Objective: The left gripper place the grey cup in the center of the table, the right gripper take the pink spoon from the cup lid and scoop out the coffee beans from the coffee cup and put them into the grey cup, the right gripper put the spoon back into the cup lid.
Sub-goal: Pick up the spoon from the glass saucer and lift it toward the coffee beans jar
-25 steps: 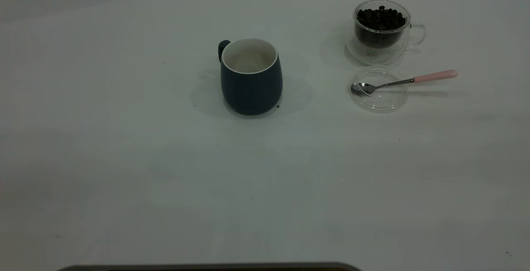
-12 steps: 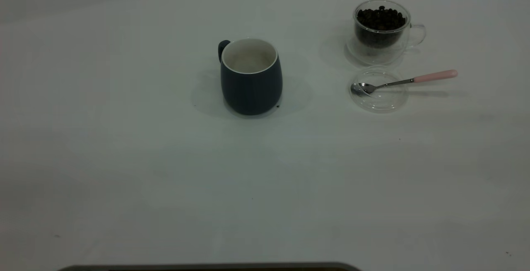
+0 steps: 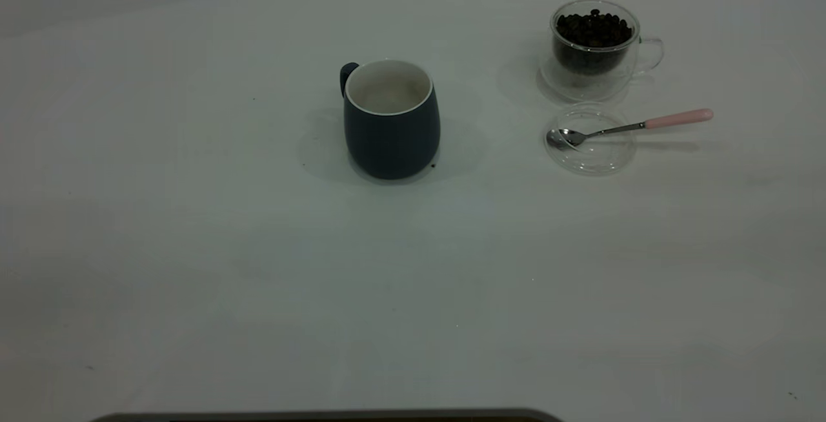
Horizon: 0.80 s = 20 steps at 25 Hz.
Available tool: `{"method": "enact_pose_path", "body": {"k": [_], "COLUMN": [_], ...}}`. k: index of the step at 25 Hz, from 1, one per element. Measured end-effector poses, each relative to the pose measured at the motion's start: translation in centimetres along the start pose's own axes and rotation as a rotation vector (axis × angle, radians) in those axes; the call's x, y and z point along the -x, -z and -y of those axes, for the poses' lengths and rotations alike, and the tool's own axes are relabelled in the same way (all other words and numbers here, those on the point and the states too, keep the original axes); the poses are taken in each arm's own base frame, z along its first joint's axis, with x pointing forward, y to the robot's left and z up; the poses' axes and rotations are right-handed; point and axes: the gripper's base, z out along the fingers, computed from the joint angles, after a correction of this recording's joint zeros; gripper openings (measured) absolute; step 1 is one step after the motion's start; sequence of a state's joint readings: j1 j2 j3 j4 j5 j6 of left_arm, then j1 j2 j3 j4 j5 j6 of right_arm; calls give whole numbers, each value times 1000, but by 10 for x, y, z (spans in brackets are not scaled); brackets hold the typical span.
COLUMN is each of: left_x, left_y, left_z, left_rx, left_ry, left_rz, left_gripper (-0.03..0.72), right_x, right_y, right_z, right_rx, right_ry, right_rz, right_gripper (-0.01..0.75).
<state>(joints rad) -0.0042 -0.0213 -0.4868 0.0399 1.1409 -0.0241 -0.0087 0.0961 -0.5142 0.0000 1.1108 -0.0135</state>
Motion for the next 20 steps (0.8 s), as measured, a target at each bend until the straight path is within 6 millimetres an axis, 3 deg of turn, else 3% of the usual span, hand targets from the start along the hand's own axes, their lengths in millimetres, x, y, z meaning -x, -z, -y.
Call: {"method": "enact_pose_path", "body": {"k": [5, 10, 14, 20], "left_x": [0, 0, 0, 0], "left_y": [0, 0, 0, 0], "left_z": [0, 0, 0, 0], "left_rx": [0, 0, 0, 0], "left_ry": [0, 0, 0, -1], "left_rz": [0, 0, 0, 0], "left_gripper": [586, 586, 586, 586], "right_x": [46, 87, 101, 104], "right_y": [-14, -65, -116, -180], "right_z": [-6, -17, -23, -30], "right_rx": [76, 193, 253, 320], "right_ry": [-44, -122, -172, -218], "right_rz": [-59, -148, -252, -410], "right_gripper": [586, 586, 587, 587]}}
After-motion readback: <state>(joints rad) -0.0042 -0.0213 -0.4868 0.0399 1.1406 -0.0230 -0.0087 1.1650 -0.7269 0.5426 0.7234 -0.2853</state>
